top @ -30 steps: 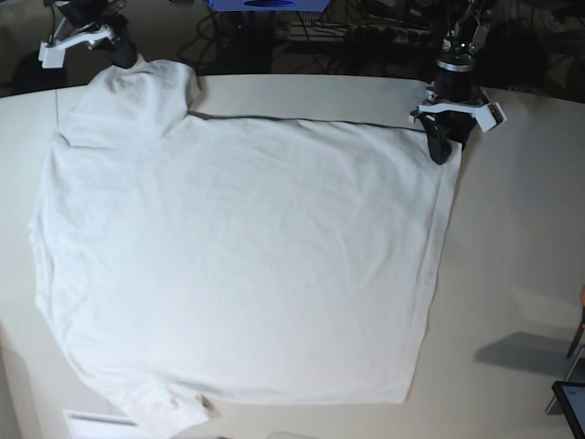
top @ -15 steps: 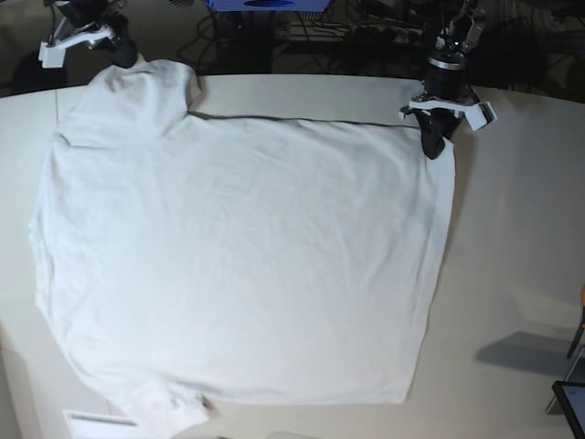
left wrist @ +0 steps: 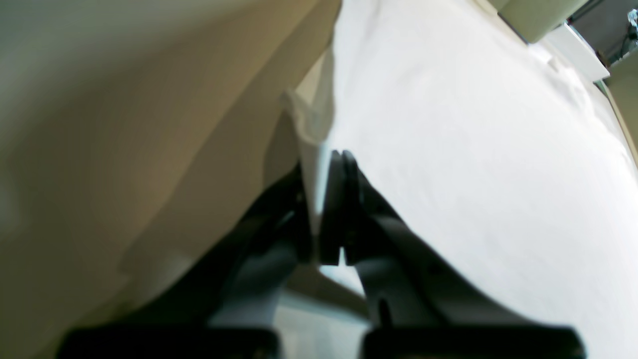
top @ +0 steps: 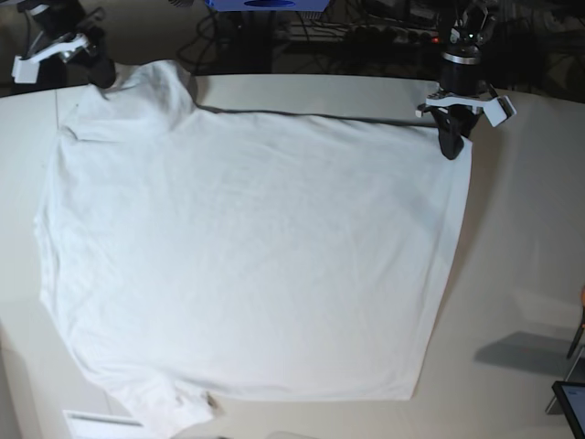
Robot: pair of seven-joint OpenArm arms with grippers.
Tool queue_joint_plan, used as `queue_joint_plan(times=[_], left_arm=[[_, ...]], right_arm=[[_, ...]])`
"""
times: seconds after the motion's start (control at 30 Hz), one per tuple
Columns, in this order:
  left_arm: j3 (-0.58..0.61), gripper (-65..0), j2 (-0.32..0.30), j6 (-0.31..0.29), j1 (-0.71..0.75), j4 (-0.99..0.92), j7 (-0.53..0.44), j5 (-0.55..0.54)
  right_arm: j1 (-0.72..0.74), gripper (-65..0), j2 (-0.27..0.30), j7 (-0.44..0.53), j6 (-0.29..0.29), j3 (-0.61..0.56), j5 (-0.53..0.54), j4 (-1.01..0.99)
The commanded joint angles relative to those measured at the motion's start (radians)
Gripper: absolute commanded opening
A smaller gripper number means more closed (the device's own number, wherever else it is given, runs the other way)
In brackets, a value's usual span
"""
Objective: Fold the T-shirt properly
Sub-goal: 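Lift the gripped shirt edge with both grippers off the table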
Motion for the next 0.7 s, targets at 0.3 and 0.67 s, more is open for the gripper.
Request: queue_joint_plan(times=[0.3, 0.67], left_arm=[[-0.02, -65.0, -0.005, 0.0, 0.017, 0.03, -0.03, 0.003], [-0.032, -65.0, 0.026, 0.006, 0.012, 0.105, -0.03, 0.001]], right_arm=[[0.098, -64.9, 0.09, -0.005, -0.122, 0.027, 0.154, 0.009], [0.299, -64.9, 0.064, -0.188, -0.263, 0.039, 0.154, 0.006]])
